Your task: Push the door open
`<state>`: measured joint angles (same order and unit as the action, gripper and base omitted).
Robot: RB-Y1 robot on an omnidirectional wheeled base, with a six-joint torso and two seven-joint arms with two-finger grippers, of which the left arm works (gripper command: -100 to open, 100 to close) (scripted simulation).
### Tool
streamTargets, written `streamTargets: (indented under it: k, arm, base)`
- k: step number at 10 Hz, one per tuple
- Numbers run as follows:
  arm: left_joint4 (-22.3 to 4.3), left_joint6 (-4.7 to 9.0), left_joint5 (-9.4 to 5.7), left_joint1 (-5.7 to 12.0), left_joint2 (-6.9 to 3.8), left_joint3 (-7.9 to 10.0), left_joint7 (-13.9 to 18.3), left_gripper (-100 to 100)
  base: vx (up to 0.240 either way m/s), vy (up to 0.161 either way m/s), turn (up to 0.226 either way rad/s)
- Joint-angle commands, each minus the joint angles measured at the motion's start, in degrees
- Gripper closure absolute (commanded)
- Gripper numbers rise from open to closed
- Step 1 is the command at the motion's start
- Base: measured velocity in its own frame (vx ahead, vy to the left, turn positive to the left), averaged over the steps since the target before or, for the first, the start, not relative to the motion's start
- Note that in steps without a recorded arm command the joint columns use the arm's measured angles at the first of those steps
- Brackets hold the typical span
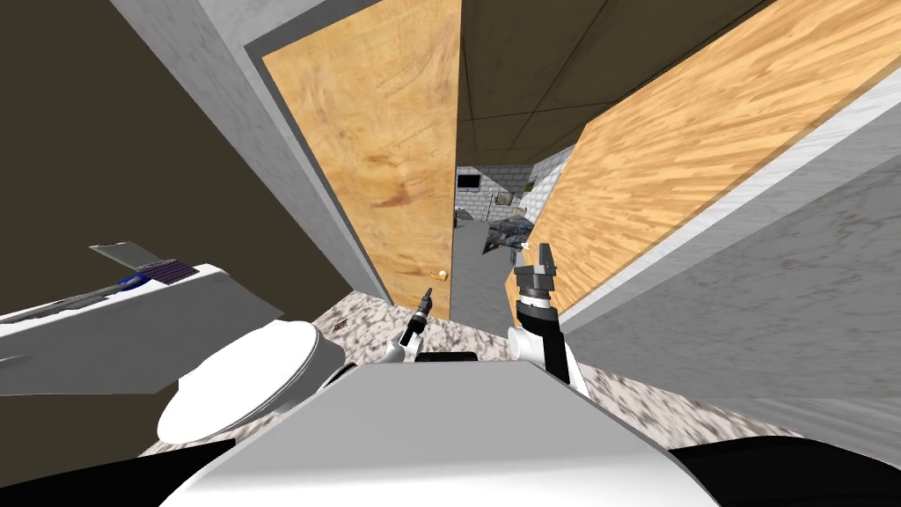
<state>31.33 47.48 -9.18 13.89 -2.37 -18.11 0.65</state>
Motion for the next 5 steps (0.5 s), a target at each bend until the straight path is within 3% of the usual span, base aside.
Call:
streamTargets:
  k: [1,3,5]
  arm:
    - [-1.74,0.28,-0.06,0.73,0.22,-0.4,0.04,-100]
    - [-1.32,0.38,-0.09,0.45,-0.42,-0.09,-0.04,-100]
    - [-1.42,0.47,-0.13,0.43,-0.68,0.07,-0.1,-100]
  base:
    - [0.055,0.066,-0.073]
    - [0.064,0.006,-0.024]
    - [0.166,-0.027,-0.02]
